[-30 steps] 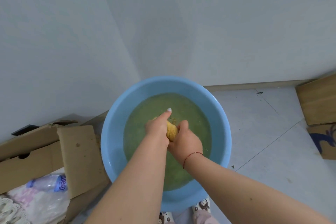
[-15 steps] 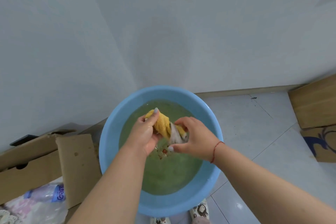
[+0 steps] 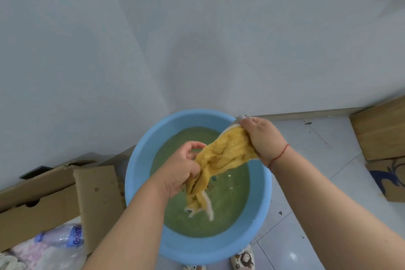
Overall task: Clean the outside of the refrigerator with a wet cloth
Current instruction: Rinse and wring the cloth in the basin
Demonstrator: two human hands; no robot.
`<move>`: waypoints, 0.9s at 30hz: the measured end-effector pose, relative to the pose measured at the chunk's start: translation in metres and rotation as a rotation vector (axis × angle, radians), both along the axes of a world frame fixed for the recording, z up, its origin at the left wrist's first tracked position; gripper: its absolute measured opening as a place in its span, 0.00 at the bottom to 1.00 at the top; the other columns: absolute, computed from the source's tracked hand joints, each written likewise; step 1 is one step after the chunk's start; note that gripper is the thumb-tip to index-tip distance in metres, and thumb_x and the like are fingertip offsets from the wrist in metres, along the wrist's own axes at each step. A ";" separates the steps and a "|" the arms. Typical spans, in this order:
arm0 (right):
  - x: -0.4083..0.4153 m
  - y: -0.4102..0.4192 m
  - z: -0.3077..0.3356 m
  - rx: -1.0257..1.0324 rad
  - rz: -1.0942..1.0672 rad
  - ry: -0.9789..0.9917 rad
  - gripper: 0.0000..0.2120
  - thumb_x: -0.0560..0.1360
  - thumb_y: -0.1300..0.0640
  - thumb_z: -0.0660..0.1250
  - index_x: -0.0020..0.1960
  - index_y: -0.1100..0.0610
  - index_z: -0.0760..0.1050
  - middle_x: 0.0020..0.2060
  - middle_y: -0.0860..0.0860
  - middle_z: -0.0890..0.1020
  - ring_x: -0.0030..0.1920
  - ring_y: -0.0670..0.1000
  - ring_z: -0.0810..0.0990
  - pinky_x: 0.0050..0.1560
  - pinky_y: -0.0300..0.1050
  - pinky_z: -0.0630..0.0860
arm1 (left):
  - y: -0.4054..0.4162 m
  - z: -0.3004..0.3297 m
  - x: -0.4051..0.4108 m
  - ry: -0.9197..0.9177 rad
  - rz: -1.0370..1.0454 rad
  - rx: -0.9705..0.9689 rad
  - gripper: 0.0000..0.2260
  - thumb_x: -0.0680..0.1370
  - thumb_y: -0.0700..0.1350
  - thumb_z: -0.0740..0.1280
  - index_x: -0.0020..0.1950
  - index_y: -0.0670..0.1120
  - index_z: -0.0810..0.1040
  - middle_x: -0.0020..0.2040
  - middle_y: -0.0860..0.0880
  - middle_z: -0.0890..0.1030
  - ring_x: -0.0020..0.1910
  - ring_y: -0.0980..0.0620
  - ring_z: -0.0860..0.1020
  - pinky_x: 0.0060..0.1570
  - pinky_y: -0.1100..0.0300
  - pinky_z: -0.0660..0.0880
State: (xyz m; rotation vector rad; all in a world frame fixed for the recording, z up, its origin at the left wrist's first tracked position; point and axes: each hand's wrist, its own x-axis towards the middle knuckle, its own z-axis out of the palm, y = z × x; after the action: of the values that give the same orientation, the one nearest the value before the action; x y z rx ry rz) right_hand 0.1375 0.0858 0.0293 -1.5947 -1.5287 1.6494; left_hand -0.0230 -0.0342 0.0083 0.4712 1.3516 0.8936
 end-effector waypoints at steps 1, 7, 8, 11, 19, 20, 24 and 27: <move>0.001 0.005 0.006 -0.106 -0.017 0.135 0.17 0.79 0.50 0.62 0.44 0.63 0.77 0.34 0.56 0.80 0.34 0.53 0.79 0.40 0.47 0.78 | 0.000 0.005 0.000 -0.056 -0.018 0.006 0.30 0.59 0.34 0.59 0.62 0.37 0.74 0.47 0.39 0.80 0.41 0.44 0.79 0.39 0.54 0.77; 0.016 0.000 0.005 -0.696 -0.025 0.844 0.50 0.58 0.33 0.74 0.68 0.65 0.70 0.62 0.62 0.77 0.59 0.60 0.78 0.53 0.53 0.78 | 0.012 0.028 0.010 -0.273 0.164 0.148 0.12 0.74 0.44 0.70 0.56 0.41 0.81 0.48 0.44 0.85 0.44 0.48 0.83 0.42 0.54 0.80; 0.014 -0.011 -0.001 -0.692 0.017 0.753 0.49 0.56 0.32 0.75 0.65 0.65 0.73 0.58 0.61 0.79 0.57 0.60 0.79 0.52 0.52 0.79 | 0.015 0.029 0.015 -0.232 0.191 0.156 0.15 0.72 0.42 0.70 0.57 0.42 0.79 0.49 0.44 0.85 0.46 0.48 0.83 0.44 0.54 0.81; 0.005 -0.033 -0.015 -0.483 0.056 0.560 0.26 0.68 0.44 0.72 0.56 0.63 0.77 0.49 0.59 0.82 0.51 0.59 0.79 0.48 0.47 0.80 | 0.019 0.026 0.024 -0.100 0.292 0.151 0.18 0.68 0.45 0.72 0.56 0.42 0.79 0.50 0.43 0.85 0.49 0.46 0.83 0.52 0.49 0.80; 0.017 -0.014 -0.002 0.022 -0.072 0.172 0.05 0.79 0.49 0.62 0.51 0.50 0.73 0.41 0.51 0.79 0.43 0.52 0.79 0.46 0.51 0.78 | 0.028 0.025 0.036 -0.040 0.484 0.124 0.19 0.62 0.44 0.76 0.46 0.45 0.71 0.44 0.47 0.80 0.43 0.49 0.80 0.41 0.52 0.78; 0.019 -0.012 0.002 0.060 -0.125 0.153 0.05 0.79 0.51 0.63 0.53 0.50 0.71 0.39 0.51 0.79 0.39 0.49 0.79 0.43 0.48 0.78 | 0.032 0.029 0.039 -0.124 0.512 0.113 0.21 0.62 0.42 0.76 0.51 0.46 0.71 0.48 0.46 0.81 0.45 0.48 0.81 0.42 0.51 0.79; 0.044 0.000 0.017 0.157 -0.159 0.148 0.12 0.78 0.56 0.65 0.60 0.48 0.72 0.37 0.49 0.77 0.37 0.44 0.76 0.37 0.33 0.73 | 0.056 0.041 0.040 -0.198 0.485 0.165 0.20 0.69 0.33 0.71 0.58 0.48 0.75 0.47 0.46 0.81 0.41 0.50 0.82 0.40 0.56 0.79; 0.066 0.011 0.025 0.216 -0.093 0.093 0.20 0.69 0.60 0.75 0.59 0.50 0.75 0.46 0.47 0.78 0.47 0.46 0.77 0.46 0.35 0.74 | 0.084 0.052 0.048 0.098 0.223 0.289 0.10 0.72 0.33 0.71 0.48 0.45 0.77 0.40 0.49 0.79 0.37 0.54 0.79 0.35 0.64 0.77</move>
State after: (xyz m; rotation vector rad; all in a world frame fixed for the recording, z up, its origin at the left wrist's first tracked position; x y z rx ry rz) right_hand 0.2039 0.0972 0.0543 -1.4329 -1.5058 1.4347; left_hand 0.0247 0.0499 0.0598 0.5994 1.3879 1.2736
